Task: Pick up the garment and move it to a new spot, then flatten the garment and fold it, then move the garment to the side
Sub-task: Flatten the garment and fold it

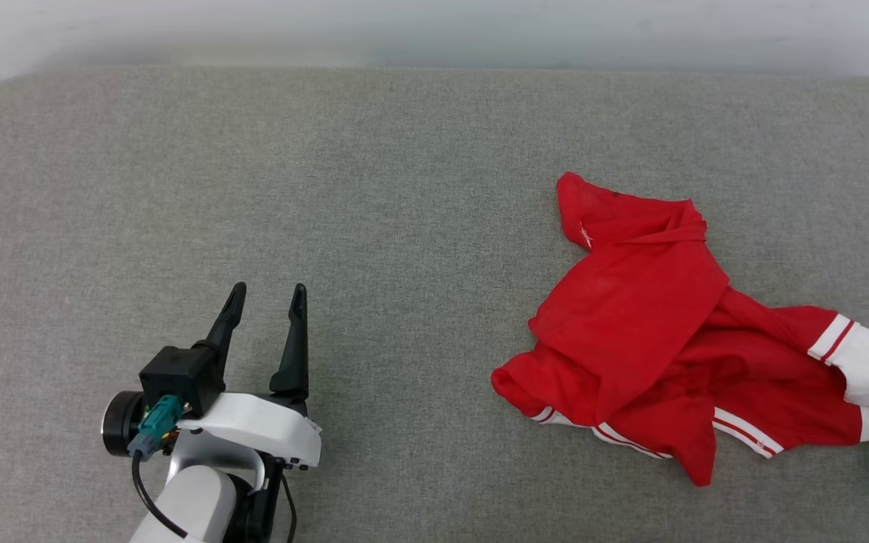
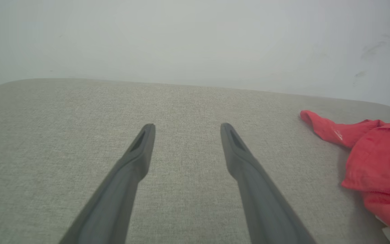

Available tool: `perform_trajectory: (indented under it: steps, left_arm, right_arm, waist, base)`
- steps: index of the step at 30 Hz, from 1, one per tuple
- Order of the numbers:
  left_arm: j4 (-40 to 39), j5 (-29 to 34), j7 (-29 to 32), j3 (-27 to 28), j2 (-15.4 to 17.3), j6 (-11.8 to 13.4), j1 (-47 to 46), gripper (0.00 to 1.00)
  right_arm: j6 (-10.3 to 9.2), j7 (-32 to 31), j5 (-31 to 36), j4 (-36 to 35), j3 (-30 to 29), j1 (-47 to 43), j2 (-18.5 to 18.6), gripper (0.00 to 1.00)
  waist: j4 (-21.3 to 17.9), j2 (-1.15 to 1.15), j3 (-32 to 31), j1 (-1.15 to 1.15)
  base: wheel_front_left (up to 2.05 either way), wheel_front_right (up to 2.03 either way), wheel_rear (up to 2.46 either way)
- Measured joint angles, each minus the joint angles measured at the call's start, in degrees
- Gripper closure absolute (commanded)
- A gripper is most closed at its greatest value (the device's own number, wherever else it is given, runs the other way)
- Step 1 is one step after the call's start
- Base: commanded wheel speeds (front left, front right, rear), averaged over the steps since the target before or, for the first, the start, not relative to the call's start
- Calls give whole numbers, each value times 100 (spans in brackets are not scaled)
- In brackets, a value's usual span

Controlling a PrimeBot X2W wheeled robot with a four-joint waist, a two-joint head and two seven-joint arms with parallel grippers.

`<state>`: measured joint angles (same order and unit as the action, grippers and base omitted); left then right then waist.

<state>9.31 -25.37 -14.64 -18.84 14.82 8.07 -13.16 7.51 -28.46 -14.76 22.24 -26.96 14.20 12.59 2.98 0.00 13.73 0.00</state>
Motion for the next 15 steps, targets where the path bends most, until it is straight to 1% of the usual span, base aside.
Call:
perform_trajectory:
  steps: [1, 2, 3, 4, 8, 10, 15]
  left_arm:
    - [21, 0, 0, 4, 4, -1, 1, 0]
    - [33, 0, -1, 11, 7, 0, 1, 0]
    - [40, 0, -2, 18, 13, 0, 1, 0]
    - [44, 0, -2, 21, 15, 2, 2, 0]
    - [75, 3, -10, 24, 22, 26, 38, 0]
    - [120, -11, -10, 31, 47, 25, 85, 0]
    - [157, -56, -9, 32, 70, 52, 232, 0]
  right_arm:
    - [0, 96, -15, 104, -23, 7, -18, 100]
    - [0, 198, -40, 175, -26, 26, -29, 52]
    - [0, 347, -41, 211, -16, 44, -43, 2]
    - [0, 504, -48, 231, -8, 64, -67, 0]
    - [0, 1313, 15, 90, 91, 127, -96, 0]
    - [0, 1711, 113, -96, 155, 124, -126, 0]
    - [0, 2416, 428, -656, 374, -104, -330, 0]
  waist:
    - [2, 0, -3, 0]
    - [0, 0, -14, 0]
    - [-5, 0, -27, 0]
    - [-11, 0, -43, 0]
    - [-41, 0, -158, 0]
    - [-53, 0, -241, 0]
    - [-97, 0, -504, 0]
  base:
    - [0, 0, 0]
    - [0, 0, 0]
    - [0, 0, 0]
    - [0, 0, 0]
    - [0, 0, 0]
    - [0, 0, 0]
    - [0, 0, 0]
